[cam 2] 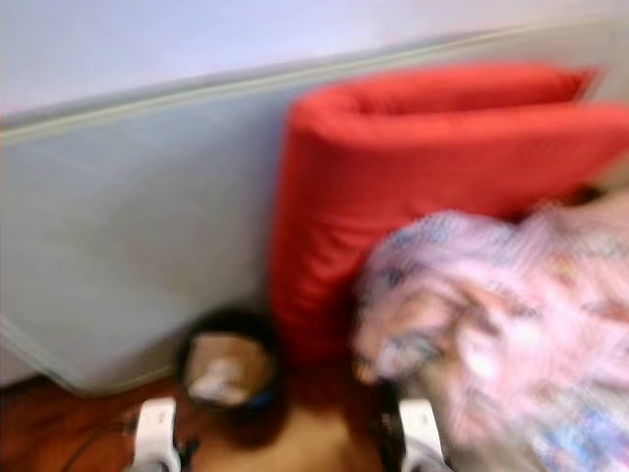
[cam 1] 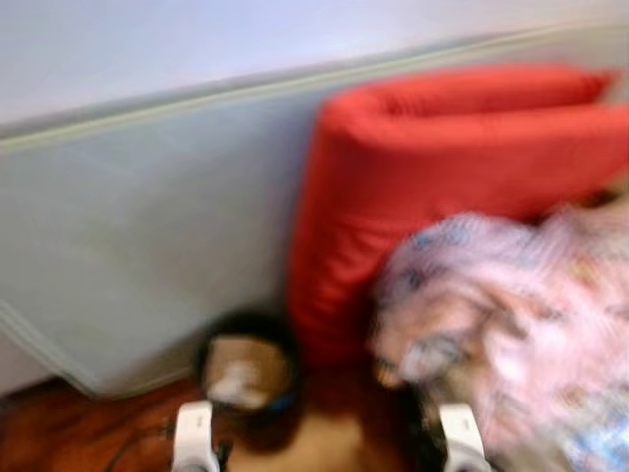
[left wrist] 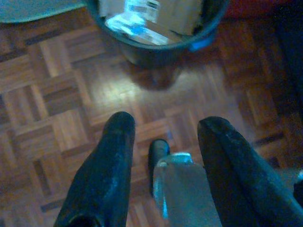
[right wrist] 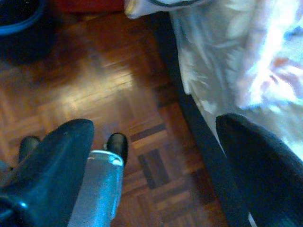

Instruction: Clean up the room

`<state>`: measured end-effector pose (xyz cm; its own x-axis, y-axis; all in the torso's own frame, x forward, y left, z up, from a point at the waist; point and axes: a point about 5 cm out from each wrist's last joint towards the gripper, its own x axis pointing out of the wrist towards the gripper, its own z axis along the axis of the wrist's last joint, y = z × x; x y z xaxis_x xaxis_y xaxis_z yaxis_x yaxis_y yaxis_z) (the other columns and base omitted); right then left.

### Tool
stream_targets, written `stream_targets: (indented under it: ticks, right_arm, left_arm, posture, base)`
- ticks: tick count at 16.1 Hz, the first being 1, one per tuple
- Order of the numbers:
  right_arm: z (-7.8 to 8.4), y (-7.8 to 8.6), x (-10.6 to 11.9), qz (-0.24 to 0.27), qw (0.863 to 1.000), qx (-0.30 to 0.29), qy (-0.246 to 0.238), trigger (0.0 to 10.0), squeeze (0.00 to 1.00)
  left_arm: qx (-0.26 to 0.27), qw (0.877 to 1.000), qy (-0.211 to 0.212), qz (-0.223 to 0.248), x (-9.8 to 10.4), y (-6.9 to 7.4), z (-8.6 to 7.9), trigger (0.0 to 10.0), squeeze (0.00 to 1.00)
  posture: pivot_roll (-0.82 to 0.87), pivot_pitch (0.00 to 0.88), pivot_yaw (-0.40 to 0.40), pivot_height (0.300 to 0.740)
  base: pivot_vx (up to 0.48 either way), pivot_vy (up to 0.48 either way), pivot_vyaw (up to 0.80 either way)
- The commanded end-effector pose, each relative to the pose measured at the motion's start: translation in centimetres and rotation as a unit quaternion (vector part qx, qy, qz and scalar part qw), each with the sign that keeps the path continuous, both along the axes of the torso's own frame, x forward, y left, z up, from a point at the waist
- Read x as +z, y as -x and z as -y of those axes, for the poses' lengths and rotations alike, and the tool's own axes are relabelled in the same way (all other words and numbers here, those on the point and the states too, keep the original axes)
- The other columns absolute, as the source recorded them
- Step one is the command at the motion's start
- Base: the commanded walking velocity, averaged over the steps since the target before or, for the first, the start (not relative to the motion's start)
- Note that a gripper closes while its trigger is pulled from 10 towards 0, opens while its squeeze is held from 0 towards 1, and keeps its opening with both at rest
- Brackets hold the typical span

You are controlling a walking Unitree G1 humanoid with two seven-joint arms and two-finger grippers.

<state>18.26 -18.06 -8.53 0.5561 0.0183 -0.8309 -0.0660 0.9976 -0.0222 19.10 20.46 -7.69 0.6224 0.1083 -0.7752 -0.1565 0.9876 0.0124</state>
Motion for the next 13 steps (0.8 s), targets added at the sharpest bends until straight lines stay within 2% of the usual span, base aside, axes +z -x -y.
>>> stream_targets:
  ticks: [1, 11, 13]
  right_arm:
    - [-0.47, 0.46, -0.28, -0.010, 1.000, 0.004, -0.004, 10.0, 0.00]
    - [-0.51, 0.51, -0.31, -0.014, 1.000, 0.006, -0.003, 10.0, 0.00]
    - [-0.52, 0.54, -0.33, -0.014, 1.000, 0.006, -0.002, 10.0, 0.00]
  left_arm:
    - [0.003, 1.000, -0.003, -0.011, -0.25, 0.55, -0.31, 10.0, 0.00]
    - [-0.008, 1.000, -0.012, -0.015, -0.24, 0.55, -0.40, 10.0, 0.00]
    - [-0.013, 1.000, -0.015, -0.016, -0.25, 0.57, -0.40, 10.0, 0.00]
  posture:
    - [-0.02, 0.040, -0.007, 0.740]
    - [-0.02, 0.029, -0.003, 0.740]
    - [-0.02, 0.024, -0.003, 0.740]
  base:
    - [0.000, 0.000, -0.74]
    - [0.000, 0.000, -0.74]
    - [0.000, -0.411, -0.73]
